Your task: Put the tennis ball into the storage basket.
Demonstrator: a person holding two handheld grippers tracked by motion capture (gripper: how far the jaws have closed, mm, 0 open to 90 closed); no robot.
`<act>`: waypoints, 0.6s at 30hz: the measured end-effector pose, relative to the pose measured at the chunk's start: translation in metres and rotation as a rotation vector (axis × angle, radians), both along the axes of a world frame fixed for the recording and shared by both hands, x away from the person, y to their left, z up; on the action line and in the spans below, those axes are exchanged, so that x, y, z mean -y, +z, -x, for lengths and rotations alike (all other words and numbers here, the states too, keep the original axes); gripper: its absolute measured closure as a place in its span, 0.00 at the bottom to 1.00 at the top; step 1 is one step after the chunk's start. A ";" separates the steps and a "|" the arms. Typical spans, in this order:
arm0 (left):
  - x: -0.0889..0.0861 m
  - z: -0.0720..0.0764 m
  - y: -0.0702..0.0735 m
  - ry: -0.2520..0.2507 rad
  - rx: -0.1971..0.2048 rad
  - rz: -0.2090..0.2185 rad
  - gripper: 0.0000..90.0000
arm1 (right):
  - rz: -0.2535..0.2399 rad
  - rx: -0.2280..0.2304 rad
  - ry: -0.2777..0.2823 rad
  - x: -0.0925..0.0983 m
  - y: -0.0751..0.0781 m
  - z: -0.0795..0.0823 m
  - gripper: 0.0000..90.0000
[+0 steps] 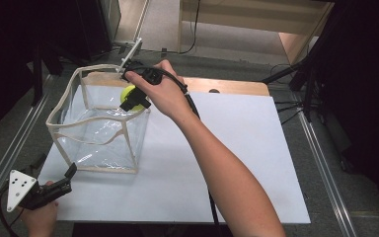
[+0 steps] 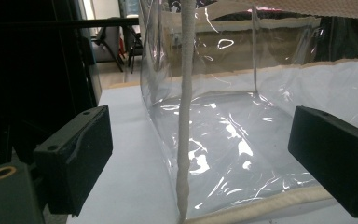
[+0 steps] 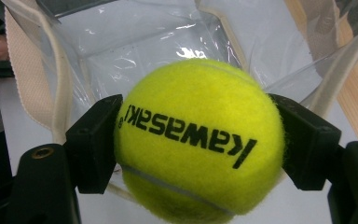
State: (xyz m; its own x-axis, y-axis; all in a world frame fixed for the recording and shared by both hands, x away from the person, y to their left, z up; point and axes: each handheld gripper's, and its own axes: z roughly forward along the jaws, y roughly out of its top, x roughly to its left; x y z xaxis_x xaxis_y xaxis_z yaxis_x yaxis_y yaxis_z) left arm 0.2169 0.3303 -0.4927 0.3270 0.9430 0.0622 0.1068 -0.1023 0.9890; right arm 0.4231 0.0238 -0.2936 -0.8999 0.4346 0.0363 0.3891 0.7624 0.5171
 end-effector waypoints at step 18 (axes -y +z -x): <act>0.000 0.000 0.000 0.000 0.000 0.000 0.08 | 0.059 -0.034 0.007 -0.013 -0.030 -0.003 0.25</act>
